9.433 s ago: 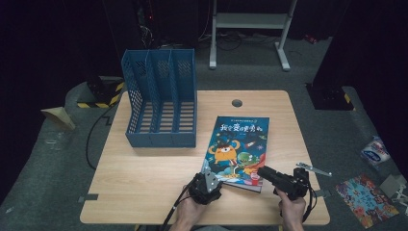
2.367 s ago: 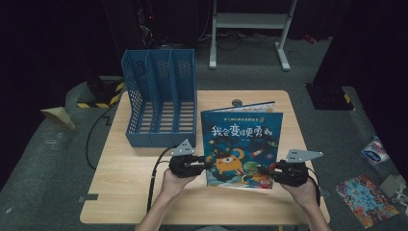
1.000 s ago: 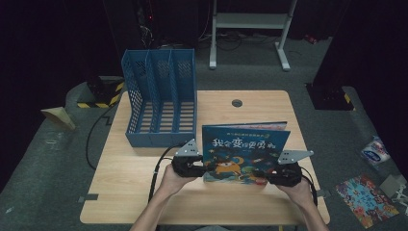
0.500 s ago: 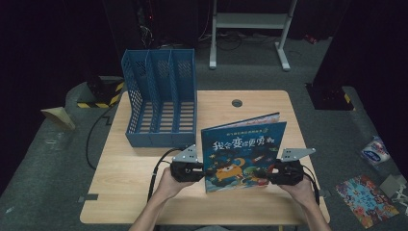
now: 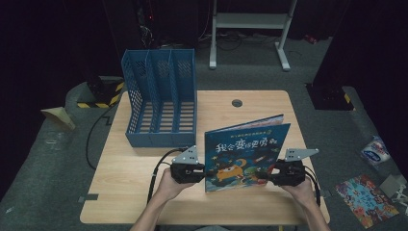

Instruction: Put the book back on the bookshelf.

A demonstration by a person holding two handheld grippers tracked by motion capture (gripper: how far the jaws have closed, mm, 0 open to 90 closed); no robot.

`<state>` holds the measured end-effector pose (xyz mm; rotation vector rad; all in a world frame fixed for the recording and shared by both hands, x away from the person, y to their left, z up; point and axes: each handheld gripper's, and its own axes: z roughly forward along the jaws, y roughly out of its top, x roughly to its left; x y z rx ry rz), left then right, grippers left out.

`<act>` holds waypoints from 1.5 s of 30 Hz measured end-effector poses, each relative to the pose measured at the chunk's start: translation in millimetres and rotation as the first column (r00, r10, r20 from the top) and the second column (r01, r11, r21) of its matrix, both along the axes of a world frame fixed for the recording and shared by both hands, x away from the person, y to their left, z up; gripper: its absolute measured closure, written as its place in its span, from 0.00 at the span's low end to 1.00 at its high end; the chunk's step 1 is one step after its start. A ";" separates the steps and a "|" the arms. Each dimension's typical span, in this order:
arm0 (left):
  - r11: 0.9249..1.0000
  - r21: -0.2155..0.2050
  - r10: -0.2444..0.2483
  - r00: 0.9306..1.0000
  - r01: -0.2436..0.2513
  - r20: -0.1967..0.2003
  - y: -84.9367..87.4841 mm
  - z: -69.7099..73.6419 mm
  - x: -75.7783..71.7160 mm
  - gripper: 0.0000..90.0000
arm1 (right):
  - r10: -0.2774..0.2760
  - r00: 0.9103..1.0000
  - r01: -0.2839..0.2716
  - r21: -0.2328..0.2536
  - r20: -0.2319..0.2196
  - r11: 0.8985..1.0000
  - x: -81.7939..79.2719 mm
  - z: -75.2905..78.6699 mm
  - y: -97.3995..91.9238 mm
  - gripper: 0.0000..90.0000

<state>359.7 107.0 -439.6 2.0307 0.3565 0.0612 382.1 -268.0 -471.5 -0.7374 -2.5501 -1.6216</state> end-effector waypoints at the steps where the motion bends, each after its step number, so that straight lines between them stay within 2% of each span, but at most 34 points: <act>1: 1.000 -0.003 0.000 1.000 0.000 -0.003 0.5 0.2 0.0 0.91 | 0.001 1.000 -0.001 0.006 -0.010 1.000 0.6 -0.6 -1.3 0.58; 5: 1.000 -0.018 0.005 1.000 -0.005 -0.002 3.8 2.7 -0.6 0.91 | -0.014 1.000 0.014 0.009 -0.023 1.000 1.3 -2.8 -5.5 0.56; 11: 1.000 -0.019 0.013 1.000 -0.013 -0.005 5.5 4.2 -0.6 0.91 | -0.030 0.999 0.030 0.016 -0.022 0.999 0.3 -4.6 -6.6 0.55; 14: 0.999 -0.023 0.023 1.000 -0.024 -0.003 9.1 6.0 -0.7 0.92 | -0.051 0.998 0.052 0.020 -0.041 0.998 0.9 -7.4 -12.6 0.52; 18: 0.998 -0.052 0.038 0.999 -0.039 -0.007 14.6 9.9 -1.3 0.92 | -0.102 0.994 0.101 -0.012 -0.038 0.995 -0.7 -10.9 -17.4 0.49; 19: 0.998 -0.057 0.041 0.999 -0.041 -0.005 15.5 11.0 -1.2 0.92 | -0.115 0.992 0.115 -0.007 -0.044 0.993 -0.7 -12.6 -19.2 0.49; 21: 0.998 -0.054 0.043 0.999 -0.043 -0.002 16.4 13.5 -1.4 0.92 | -0.135 0.990 0.135 -0.014 -0.048 0.991 -1.0 -16.0 -20.6 0.49; 23: 0.997 -0.057 0.046 0.999 -0.046 -0.001 16.1 15.2 -1.8 0.92 | -0.176 0.983 0.174 -0.046 -0.041 0.984 -2.1 -20.5 -20.6 0.49; 26: 0.997 -0.064 0.051 0.999 -0.051 0.001 16.1 17.5 -2.0 0.92 | -0.247 0.969 0.245 -0.076 -0.023 0.967 -3.5 -24.6 -22.2 0.50; 28: 0.996 -0.066 0.054 0.999 -0.054 -0.001 16.2 18.8 -2.1 0.92 | -0.310 0.951 0.307 -0.107 -0.005 0.946 -4.7 -27.1 -23.3 0.50; 30: 0.996 -0.069 0.057 0.998 -0.057 -0.002 16.4 20.9 -2.6 0.92 | -0.365 0.931 0.363 -0.138 0.017 0.921 -6.0 -30.0 -23.7 0.51; 32: 0.995 -0.072 0.061 0.998 -0.061 0.001 16.8 23.1 -3.2 0.92 | -0.425 0.904 0.424 -0.189 0.034 0.886 -5.9 -32.8 -23.2 0.51; 33: 0.995 -0.073 0.062 0.998 -0.061 0.003 17.0 24.1 -3.2 0.92 | -0.448 0.893 0.446 -0.203 0.036 0.872 -5.8 -34.0 -23.0 0.51; 35: 0.995 -0.076 0.067 0.998 -0.066 0.008 17.5 26.8 -3.8 0.92 | -0.479 0.876 0.478 -0.217 0.055 0.851 -4.4 -37.2 -23.0 0.51; 36: 0.995 -0.076 0.066 0.998 -0.065 0.010 17.8 27.7 -3.8 0.92 | -0.493 0.869 0.490 -0.228 0.051 0.841 -3.9 -39.4 -22.3 0.51; 37: 0.995 -0.077 0.068 0.998 -0.067 0.011 18.0 28.9 -4.0 0.92 | -0.495 0.867 0.493 -0.234 0.051 0.838 -3.3 -41.0 -21.7 0.51; 39: 0.994 -0.081 0.075 0.997 -0.074 0.009 18.5 31.0 -4.5 0.92 | -0.508 0.859 0.506 -0.268 0.067 0.820 -1.9 -46.4 -19.0 0.51; 41: 0.993 -0.081 0.082 0.997 -0.080 0.013 19.4 33.0 -4.7 0.92 | -0.518 0.853 0.514 -0.288 0.066 0.808 -1.5 -50.2 -17.1 0.51; 42: 0.993 -0.083 0.085 0.996 -0.083 0.015 19.8 33.8 -4.8 0.92 | -0.528 0.846 0.525 -0.288 0.072 0.801 -1.7 -50.0 -16.1 0.51; 45: 0.992 -0.090 0.093 0.996 -0.092 0.015 20.7 36.0 -5.1 0.92 | -0.531 0.845 0.525 -0.285 0.063 0.802 -0.3 -50.1 -17.1 0.51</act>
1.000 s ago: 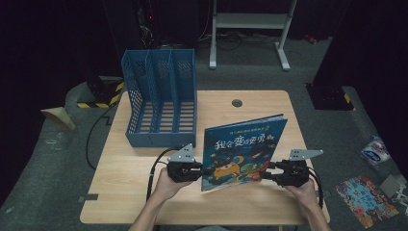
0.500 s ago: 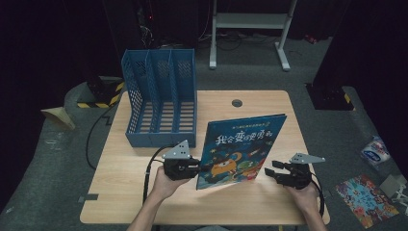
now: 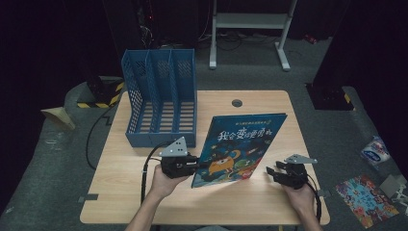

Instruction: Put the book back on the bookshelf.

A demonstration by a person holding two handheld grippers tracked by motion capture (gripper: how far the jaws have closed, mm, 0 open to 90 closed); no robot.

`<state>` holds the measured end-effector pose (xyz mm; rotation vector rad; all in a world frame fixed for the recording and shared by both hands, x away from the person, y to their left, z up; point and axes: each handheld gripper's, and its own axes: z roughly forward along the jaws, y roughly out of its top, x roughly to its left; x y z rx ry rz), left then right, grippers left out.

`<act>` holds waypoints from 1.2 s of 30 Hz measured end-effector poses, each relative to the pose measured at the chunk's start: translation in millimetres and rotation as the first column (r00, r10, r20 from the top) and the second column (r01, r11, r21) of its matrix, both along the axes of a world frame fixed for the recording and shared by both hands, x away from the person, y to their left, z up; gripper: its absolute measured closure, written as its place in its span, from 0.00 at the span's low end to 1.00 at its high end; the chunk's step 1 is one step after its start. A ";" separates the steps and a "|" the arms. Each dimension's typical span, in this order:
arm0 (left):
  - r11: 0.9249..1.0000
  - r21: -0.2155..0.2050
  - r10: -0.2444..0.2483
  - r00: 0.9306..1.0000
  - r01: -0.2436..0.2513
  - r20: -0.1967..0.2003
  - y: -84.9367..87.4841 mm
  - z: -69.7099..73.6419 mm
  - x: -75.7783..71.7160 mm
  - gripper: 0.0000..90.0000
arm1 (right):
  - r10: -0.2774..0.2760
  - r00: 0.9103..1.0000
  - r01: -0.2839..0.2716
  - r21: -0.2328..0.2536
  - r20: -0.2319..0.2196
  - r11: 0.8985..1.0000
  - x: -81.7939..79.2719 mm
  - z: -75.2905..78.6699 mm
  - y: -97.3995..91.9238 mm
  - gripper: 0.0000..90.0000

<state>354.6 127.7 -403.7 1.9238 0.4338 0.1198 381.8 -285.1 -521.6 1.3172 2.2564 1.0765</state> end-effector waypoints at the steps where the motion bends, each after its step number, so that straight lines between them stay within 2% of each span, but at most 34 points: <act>1: 1.000 0.001 0.001 1.000 -0.001 0.005 0.5 0.7 0.0 0.92 | -0.002 1.000 0.002 0.005 -0.001 1.000 0.3 -0.1 -0.4 0.50; 6: 1.000 -0.012 0.026 1.000 -0.026 0.012 2.9 3.6 -2.7 0.92 | -0.015 1.000 0.015 0.017 -0.007 1.000 0.8 -0.1 -2.1 0.50; 20: 0.997 -0.023 0.080 0.996 -0.079 0.046 17.3 18.3 -10.8 0.92 | -0.009 1.000 0.009 0.006 0.000 1.000 0.2 -0.2 -1.7 0.49; 28: 0.992 -0.034 0.126 0.990 -0.124 0.068 27.8 30.2 -15.4 0.92 | -0.010 1.000 0.010 0.007 -0.002 1.000 -0.3 -0.1 -1.8 0.49; 36: 0.984 -0.063 0.174 0.982 -0.170 0.074 43.2 41.1 -20.6 0.92 | -0.014 1.000 0.014 0.016 -0.005 1.000 0.0 -0.2 -2.3 0.49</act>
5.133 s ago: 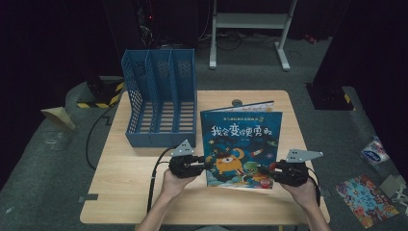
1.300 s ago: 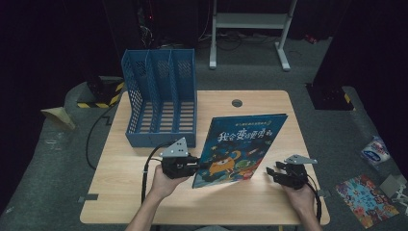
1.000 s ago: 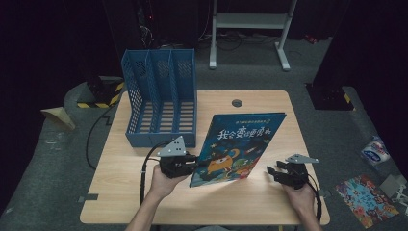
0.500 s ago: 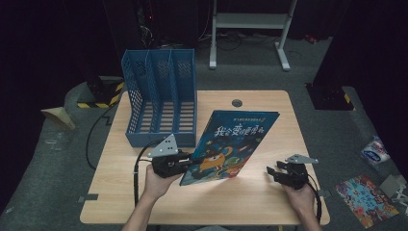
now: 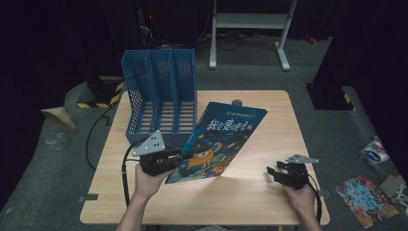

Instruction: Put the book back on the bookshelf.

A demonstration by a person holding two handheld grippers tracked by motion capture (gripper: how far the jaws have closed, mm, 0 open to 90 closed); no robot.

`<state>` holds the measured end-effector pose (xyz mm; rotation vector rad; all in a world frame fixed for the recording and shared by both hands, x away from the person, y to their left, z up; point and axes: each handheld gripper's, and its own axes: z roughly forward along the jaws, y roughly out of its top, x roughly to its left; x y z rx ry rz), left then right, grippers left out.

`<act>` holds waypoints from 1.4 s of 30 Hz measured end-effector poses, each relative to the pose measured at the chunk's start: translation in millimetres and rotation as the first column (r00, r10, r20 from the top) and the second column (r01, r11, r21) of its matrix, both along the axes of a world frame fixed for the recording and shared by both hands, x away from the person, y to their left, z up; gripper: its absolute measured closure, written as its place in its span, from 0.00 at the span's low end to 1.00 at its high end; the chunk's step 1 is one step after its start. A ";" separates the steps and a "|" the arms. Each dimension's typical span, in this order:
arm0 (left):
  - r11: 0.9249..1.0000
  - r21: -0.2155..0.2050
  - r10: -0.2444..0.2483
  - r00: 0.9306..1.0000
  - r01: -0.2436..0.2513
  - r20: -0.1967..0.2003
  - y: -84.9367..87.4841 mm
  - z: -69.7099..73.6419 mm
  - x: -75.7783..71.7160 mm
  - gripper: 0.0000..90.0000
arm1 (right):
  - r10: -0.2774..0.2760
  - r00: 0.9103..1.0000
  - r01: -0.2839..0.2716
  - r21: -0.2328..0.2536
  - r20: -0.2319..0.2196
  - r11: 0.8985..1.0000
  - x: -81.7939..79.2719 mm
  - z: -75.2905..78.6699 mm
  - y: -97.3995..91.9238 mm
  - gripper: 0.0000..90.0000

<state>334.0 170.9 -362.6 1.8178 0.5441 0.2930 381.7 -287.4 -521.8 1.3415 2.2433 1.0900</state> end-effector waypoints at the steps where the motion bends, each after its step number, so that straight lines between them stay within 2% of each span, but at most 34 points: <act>1: 1.000 0.001 0.003 1.000 -0.003 0.004 1.8 1.3 -0.2 0.92 | 0.002 1.000 -0.002 -0.007 0.004 1.000 -0.1 0.0 0.3 0.49; 7: 0.999 -0.018 0.045 0.999 -0.045 0.010 16.4 11.1 -7.1 0.92 | 0.001 1.000 -0.001 -0.009 0.004 1.000 -0.1 -0.1 0.4 0.49; 11: 0.997 -0.007 0.078 0.997 -0.078 0.007 26.8 17.6 -11.7 0.93 | 0.002 1.000 -0.001 -0.012 0.007 1.000 -0.3 0.0 0.8 0.49; 19: 0.989 -0.001 0.148 0.989 -0.148 0.014 48.7 30.3 -22.6 0.93 | 0.002 1.000 -0.002 -0.013 0.006 1.000 -0.5 0.0 1.1 0.49; 23: 0.985 0.009 0.170 0.985 -0.170 0.014 56.1 32.0 -25.4 0.93 | 0.000 1.000 0.000 -0.014 0.005 1.000 -0.8 0.1 1.6 0.49; 28: 0.976 -0.013 0.216 0.976 -0.216 0.006 70.5 34.4 -31.1 0.93 | 0.001 1.000 0.000 -0.023 0.009 1.000 -1.8 0.0 3.0 0.49; 32: 0.967 -0.027 0.255 0.967 -0.254 0.029 85.8 46.0 -41.2 0.93 | 0.004 1.000 -0.004 -0.020 0.008 1.000 -1.7 0.1 2.8 0.49; 36: 0.956 -0.041 0.290 0.956 -0.289 0.034 99.3 56.1 -47.4 0.93 | 0.005 1.000 -0.005 -0.020 0.007 1.000 -1.7 0.1 2.9 0.49; 39: 0.948 -0.059 0.314 0.949 -0.311 0.037 109.5 62.0 -48.3 0.93 | 0.008 1.000 -0.008 -0.018 0.008 1.000 -1.3 0.0 2.2 0.49; 42: 0.943 -0.073 0.328 0.944 -0.325 0.034 119.0 66.7 -46.4 0.93 | 0.010 1.000 -0.010 -0.016 0.007 1.000 -1.0 0.0 1.4 0.49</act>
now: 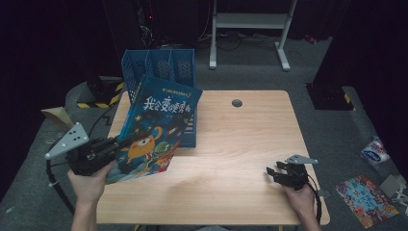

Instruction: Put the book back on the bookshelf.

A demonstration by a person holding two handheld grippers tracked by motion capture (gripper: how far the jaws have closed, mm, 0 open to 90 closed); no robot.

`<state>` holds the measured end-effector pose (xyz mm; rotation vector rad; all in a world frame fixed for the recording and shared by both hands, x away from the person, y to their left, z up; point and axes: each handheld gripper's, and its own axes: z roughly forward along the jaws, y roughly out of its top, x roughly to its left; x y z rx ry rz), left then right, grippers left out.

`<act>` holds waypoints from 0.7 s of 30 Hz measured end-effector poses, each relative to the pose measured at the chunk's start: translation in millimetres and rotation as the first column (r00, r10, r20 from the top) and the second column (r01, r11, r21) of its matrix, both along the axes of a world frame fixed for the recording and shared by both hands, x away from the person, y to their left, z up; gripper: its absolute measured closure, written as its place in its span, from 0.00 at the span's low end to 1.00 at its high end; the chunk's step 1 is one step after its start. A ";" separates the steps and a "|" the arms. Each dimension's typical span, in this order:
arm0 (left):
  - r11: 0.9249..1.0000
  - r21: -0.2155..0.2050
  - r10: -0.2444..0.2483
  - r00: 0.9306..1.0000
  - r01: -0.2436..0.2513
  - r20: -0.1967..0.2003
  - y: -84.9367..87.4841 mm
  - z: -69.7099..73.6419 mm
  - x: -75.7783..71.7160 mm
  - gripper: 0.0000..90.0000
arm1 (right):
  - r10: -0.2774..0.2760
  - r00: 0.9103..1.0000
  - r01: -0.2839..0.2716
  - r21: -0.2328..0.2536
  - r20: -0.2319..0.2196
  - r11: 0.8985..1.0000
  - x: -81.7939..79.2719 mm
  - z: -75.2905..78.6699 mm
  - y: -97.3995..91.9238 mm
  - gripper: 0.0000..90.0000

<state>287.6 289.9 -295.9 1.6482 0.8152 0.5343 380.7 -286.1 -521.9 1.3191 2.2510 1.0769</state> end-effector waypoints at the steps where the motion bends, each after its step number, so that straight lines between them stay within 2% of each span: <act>1: 1.000 -0.014 0.008 1.000 -0.008 0.000 3.8 2.1 1.5 0.93 | 0.000 1.000 0.000 0.001 -0.001 1.000 0.0 0.0 -0.1 0.49; 5: 0.999 -0.027 0.035 0.999 -0.035 0.007 11.9 9.9 6.6 0.93 | -0.001 1.000 0.001 0.004 -0.004 1.000 -0.2 0.1 -0.1 0.48; 9: 0.999 -0.032 0.042 0.999 -0.042 0.002 21.4 21.0 17.3 0.93 | 0.009 1.000 -0.009 0.002 -0.001 1.000 0.0 -0.1 0.2 0.48; 12: 0.996 -0.006 0.088 0.996 -0.088 0.017 25.6 33.9 23.6 0.93 | 0.007 1.000 -0.007 -0.005 0.000 1.000 -1.0 0.0 1.8 0.48; 15: 0.993 -0.020 0.117 0.993 -0.116 0.030 34.3 43.2 28.1 0.93 | 0.022 1.000 -0.022 -0.020 0.009 1.000 -1.2 -0.1 2.5 0.48; 18: 0.987 -0.041 0.158 0.986 -0.156 0.052 44.6 51.6 33.8 0.92 | 0.027 1.000 -0.027 -0.028 0.012 0.999 -1.9 -0.1 4.1 0.48; 21: 0.977 -0.059 0.210 0.975 -0.206 0.072 49.6 55.6 42.0 0.92 | 0.026 1.000 -0.026 -0.032 0.014 0.999 -2.2 0.0 4.9 0.48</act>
